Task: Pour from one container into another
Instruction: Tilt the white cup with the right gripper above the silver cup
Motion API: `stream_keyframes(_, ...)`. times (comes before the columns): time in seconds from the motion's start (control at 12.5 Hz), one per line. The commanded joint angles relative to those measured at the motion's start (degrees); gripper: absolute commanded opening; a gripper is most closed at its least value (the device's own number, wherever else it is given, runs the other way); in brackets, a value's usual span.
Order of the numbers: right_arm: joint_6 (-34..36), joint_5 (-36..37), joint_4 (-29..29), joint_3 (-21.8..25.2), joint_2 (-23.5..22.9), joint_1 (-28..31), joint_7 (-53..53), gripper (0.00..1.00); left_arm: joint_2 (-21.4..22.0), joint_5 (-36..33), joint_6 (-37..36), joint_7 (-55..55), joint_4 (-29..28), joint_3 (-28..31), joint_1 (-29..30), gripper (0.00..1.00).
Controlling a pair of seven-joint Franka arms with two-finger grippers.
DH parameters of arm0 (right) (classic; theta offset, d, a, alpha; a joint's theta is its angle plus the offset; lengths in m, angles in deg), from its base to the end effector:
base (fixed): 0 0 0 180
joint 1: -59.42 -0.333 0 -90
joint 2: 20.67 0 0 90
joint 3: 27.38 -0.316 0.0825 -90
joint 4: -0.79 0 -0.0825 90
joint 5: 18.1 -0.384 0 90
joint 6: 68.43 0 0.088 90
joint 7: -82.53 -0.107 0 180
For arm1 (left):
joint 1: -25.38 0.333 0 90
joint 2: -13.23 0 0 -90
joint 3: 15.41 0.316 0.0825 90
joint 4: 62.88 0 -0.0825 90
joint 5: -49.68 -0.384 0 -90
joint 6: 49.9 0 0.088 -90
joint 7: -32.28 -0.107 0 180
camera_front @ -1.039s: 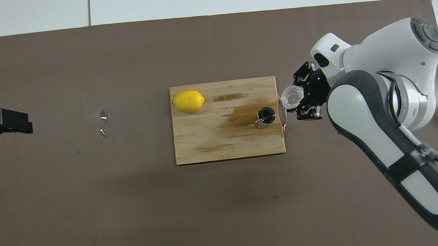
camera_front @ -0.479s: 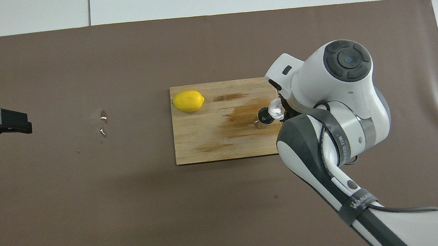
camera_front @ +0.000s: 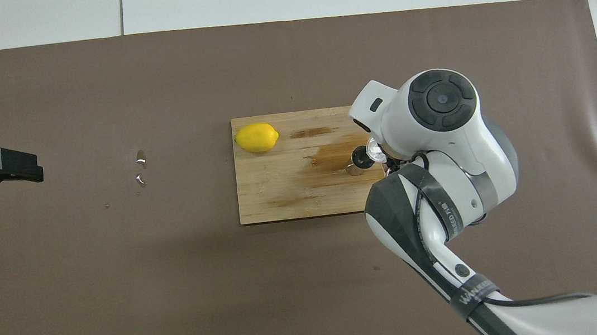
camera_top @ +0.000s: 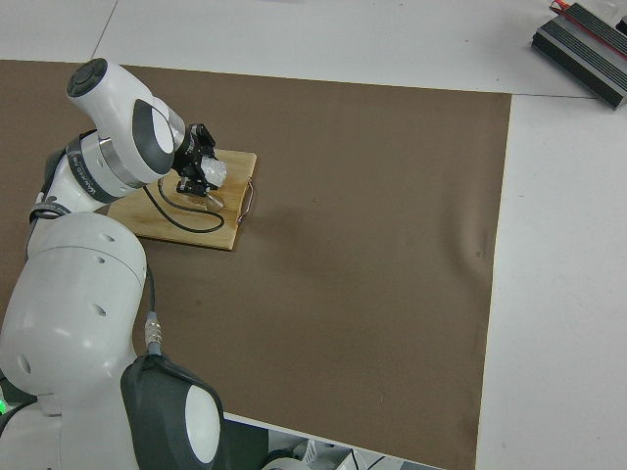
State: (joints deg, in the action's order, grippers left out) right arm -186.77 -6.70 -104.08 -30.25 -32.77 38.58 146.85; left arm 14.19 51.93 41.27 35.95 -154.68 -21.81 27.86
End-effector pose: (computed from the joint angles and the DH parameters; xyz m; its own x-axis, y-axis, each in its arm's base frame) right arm 0.5702 0.2374 0.4202 -0.0501 0.9886 -0.1422 0.9942 0.0629 0.0870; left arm 0.5494 -0.0423 0.6207 1.0000 -0.0036 0.0032 -0.0037 -0.9993 0.0377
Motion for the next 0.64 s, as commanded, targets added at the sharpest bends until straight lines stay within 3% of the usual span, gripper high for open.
stream_keyframes(0.0, 0.1, 4.5, -0.9, -0.1, 1.3, -1.5, -2.1, 0.39, 1.8, 0.7, 0.2, -0.4, -2.0, 0.4, 0.0, 1.0)
stream_keyframes(0.56, 3.4, 12.7, -1.7, -0.2, 2.5, -3.1, -5.5, 0.39, 1.8, 0.7, 0.2, -0.4, -2.0, 0.4, 0.0, 1.0)
